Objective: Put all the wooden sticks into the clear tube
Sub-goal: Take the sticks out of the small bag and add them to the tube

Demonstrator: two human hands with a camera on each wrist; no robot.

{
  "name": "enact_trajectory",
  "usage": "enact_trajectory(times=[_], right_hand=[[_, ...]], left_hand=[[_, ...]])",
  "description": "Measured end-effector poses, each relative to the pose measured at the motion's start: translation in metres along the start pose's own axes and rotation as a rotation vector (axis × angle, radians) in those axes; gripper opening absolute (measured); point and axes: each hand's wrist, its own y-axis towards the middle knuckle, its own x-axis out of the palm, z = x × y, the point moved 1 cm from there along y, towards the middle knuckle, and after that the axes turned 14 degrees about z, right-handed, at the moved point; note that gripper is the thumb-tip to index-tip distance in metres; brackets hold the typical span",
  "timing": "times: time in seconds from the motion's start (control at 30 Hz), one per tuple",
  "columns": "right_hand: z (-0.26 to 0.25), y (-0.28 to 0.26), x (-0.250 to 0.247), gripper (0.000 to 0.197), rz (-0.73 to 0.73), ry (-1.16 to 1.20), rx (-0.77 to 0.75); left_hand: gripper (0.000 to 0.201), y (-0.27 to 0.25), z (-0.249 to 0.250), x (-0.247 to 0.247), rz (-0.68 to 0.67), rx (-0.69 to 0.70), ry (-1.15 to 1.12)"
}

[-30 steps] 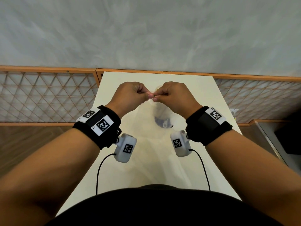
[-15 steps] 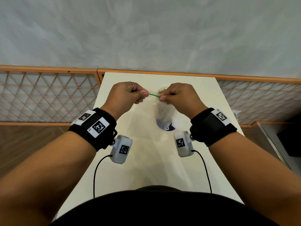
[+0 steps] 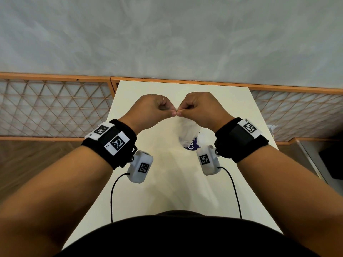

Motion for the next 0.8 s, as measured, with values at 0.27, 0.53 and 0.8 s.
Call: enact_trajectory(times=[0.27, 0.53, 0.8], right_hand=[[0.018, -0.003, -0.003, 0.011, -0.052, -0.03, 0.023], [0.043, -0.009, -0.007, 0.011, 0.047, 0.218, 0.279], [0.05, -0.01, 0.004, 0.025, 0.053, 0.305, 0.378]], left_hand=[[0.02, 0.006, -0.013, -0.004, -0.009, -0.156, -0.085], [0.033, 0.01, -0.033, -0.011, 0.057, -0.25, -0.146], [0.012, 0.009, -0.052, -0.018, -0.011, -0.233, -0.141]])
